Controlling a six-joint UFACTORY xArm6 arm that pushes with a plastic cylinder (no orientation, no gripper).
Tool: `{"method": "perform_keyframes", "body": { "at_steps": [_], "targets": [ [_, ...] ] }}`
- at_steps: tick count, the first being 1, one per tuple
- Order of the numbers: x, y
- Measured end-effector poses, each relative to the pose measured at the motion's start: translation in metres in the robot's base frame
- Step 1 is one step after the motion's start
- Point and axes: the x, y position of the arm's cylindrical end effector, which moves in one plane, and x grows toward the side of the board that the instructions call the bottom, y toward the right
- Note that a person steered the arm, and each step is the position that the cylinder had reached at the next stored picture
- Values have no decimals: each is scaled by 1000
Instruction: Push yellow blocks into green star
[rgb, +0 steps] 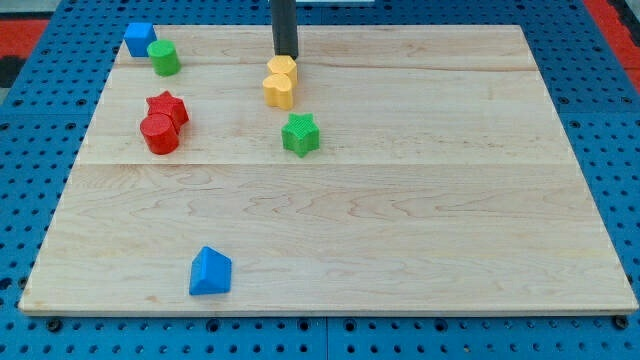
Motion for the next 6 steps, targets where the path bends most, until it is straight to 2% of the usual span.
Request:
{"method": "perform_keyframes", "body": {
  "at_steps": [2,3,4,5,6],
  "targets": [
    [-4,0],
    [-4,23],
    [13,47],
    [38,15],
    [6,-9]
  ]
}}
